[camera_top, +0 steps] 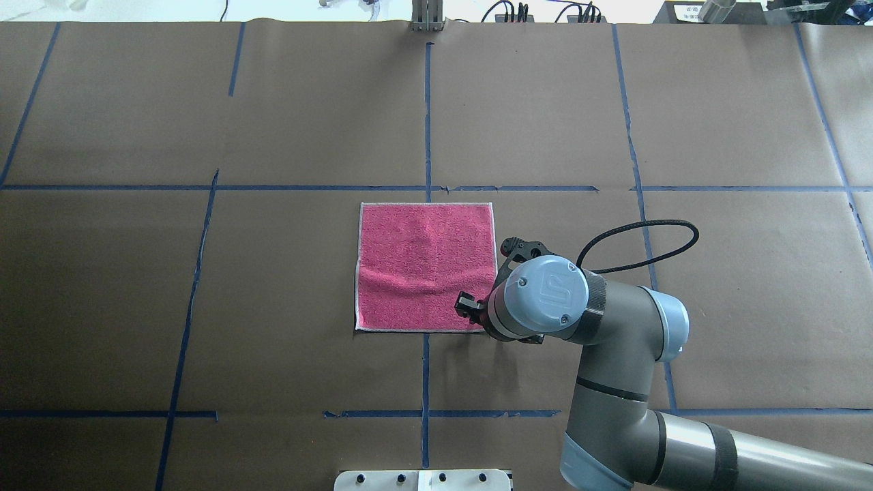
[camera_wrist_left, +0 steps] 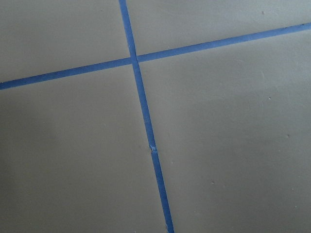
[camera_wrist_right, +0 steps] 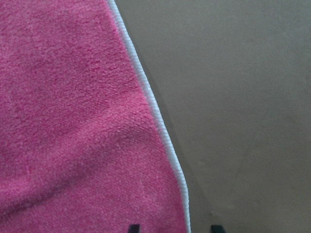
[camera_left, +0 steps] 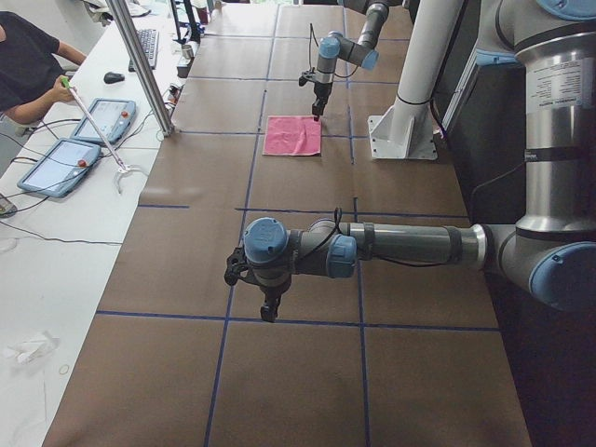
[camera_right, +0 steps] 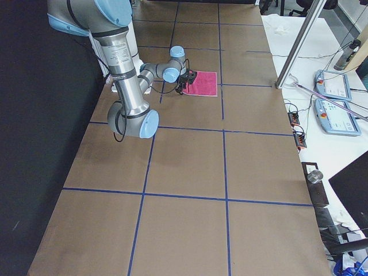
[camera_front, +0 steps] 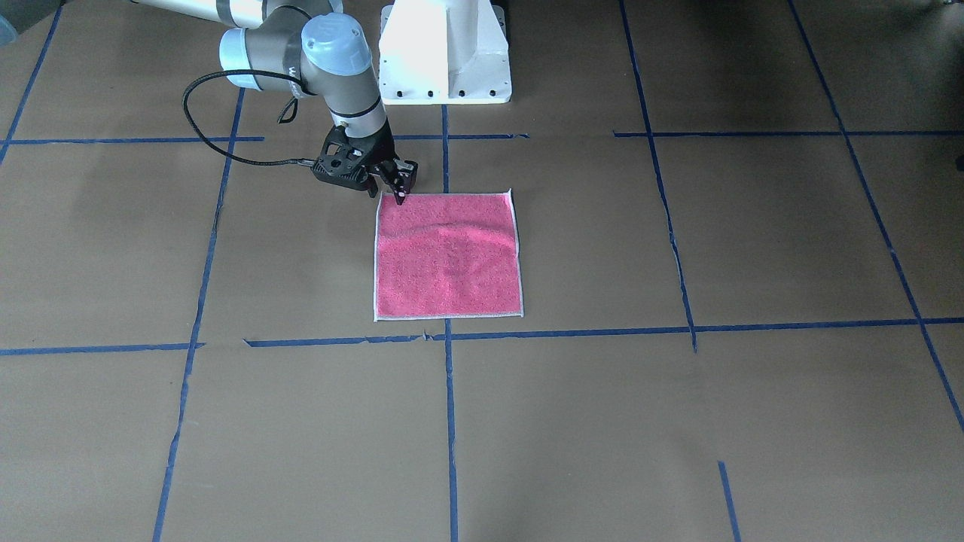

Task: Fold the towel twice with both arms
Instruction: 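Bring the left gripper to the other near towel corner while the right gripper waits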

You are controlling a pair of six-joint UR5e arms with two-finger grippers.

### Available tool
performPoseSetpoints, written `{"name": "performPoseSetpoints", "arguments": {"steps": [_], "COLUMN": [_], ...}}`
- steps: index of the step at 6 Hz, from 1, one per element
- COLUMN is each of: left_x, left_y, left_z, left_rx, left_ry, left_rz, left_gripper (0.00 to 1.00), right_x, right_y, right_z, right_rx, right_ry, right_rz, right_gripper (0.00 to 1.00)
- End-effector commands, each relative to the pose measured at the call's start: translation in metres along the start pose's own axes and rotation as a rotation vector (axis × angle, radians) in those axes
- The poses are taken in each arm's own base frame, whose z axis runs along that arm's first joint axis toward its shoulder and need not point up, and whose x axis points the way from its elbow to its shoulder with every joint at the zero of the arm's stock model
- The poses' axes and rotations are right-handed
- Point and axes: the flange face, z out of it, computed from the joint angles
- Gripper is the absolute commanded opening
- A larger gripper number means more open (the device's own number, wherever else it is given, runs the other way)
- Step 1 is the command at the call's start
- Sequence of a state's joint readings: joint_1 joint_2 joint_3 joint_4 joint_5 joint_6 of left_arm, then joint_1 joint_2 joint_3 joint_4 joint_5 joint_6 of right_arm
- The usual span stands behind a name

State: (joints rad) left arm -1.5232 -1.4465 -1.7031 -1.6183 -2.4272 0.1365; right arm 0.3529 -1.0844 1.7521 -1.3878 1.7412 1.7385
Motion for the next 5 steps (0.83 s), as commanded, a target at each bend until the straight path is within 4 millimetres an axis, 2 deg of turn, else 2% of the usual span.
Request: {"name": "performPoseSetpoints", "arguments": {"steps": [1, 2, 4, 5], "left_x": [0.000, 0.010, 0.107, 0.167], "left_y": [0.000, -0.005, -0.039, -0.059], "left_z": [0.000, -0.002, 0.044, 0.061], "left_rx": [0.000, 0.006, 0.013, 0.015], "left_ry": [0.004, 0.024, 0.127, 0.180], "left_rz": [0.000, -0.082, -0.209, -0.299], "left_gripper": [1.00, 1.00, 1.00, 1.00], "right_x": [-0.001, 0.000, 0.000, -0.001], "right_y": [0.000, 0.000, -0.001, 0.000], "right_z": [-0.002, -0.001, -0.014, -0.017], "right_rx": [0.001, 0.001, 0.001, -0.001], "right_ry": [-0.005, -0.002, -0.026, -0.033], "right_rz": [0.009, 0.011, 0.009, 0.006], "right_gripper": [0.14, 0.04, 0.00, 0.00]}}
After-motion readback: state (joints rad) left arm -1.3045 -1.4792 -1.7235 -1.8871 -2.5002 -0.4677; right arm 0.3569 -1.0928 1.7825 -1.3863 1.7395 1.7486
